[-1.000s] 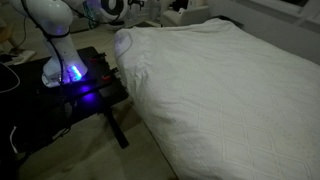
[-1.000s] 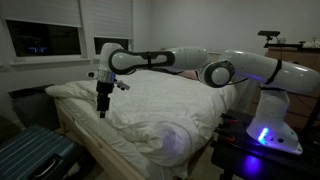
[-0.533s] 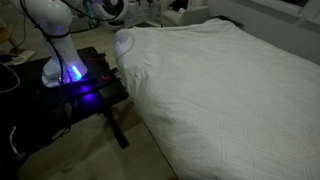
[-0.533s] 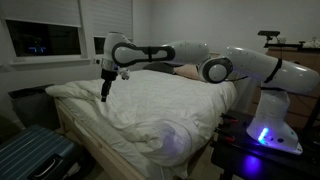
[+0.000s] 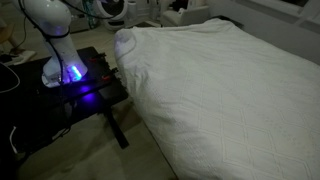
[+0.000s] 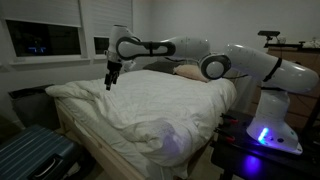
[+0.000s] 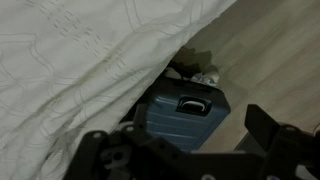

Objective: Spread the corner of the bed well

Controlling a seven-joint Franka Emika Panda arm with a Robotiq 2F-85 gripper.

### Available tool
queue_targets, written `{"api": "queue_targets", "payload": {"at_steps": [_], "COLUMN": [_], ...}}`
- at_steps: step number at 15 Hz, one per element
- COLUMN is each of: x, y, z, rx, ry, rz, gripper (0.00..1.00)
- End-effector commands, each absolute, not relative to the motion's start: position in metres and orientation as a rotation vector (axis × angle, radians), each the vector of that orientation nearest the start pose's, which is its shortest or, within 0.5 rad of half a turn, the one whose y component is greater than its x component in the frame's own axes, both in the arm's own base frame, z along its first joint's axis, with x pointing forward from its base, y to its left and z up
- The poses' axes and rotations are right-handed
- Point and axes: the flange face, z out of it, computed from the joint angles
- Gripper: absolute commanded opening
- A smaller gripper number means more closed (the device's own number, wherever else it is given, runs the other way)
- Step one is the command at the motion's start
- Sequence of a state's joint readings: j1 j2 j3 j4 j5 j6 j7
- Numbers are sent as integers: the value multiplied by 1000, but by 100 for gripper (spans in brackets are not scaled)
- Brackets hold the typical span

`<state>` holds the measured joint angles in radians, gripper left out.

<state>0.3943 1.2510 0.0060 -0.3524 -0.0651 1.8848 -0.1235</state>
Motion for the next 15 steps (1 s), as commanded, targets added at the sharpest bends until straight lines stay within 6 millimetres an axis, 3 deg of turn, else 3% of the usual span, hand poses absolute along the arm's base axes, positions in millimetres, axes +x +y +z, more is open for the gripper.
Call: {"api": "queue_targets", "payload": {"at_steps": [1,4,15], "x": [767,770,770], "y": [309,299,301], "z": [348,349,349], "rx": [-3024,-3028,-3026], "ry": [-800,-777,-779], "rz": [-451,-446,-443], "gripper": [100,100,100]}}
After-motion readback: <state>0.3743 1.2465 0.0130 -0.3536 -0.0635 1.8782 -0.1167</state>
